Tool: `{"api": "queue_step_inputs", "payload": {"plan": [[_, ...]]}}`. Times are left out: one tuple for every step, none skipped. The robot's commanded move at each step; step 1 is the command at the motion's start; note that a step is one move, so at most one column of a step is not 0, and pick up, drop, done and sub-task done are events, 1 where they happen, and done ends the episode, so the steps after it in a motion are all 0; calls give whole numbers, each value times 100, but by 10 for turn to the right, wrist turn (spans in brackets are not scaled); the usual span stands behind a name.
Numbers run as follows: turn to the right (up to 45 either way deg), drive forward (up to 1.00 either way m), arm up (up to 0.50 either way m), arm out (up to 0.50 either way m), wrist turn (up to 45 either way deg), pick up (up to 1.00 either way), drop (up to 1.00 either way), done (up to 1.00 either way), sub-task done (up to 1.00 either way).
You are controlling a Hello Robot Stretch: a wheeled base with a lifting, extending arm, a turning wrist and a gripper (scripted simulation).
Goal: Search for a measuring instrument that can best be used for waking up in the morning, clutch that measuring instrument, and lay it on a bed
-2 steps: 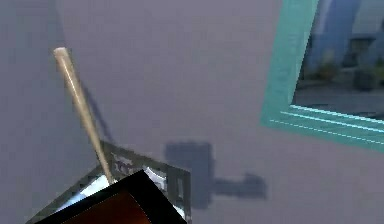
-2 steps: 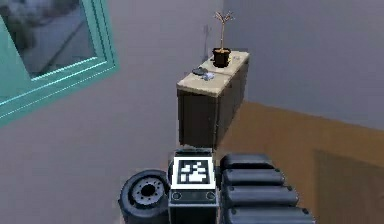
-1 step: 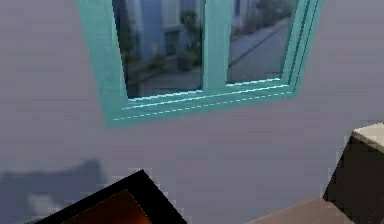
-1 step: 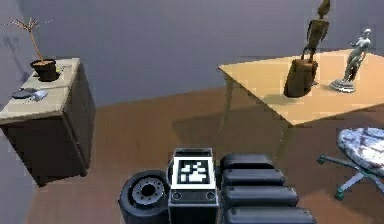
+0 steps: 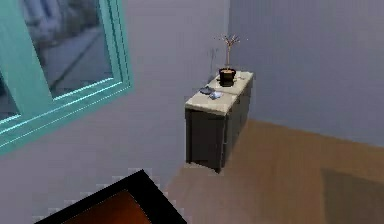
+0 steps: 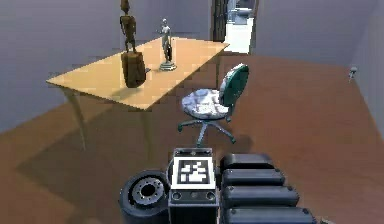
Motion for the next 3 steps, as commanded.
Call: {"api": "queue_step_inputs", "payload": {"plan": [[120,0,0,0,0,0,0,0,0],[30,0,0,0,0,0,0,0,0],[450,0,0,0,0,0,0,0,0]]}}
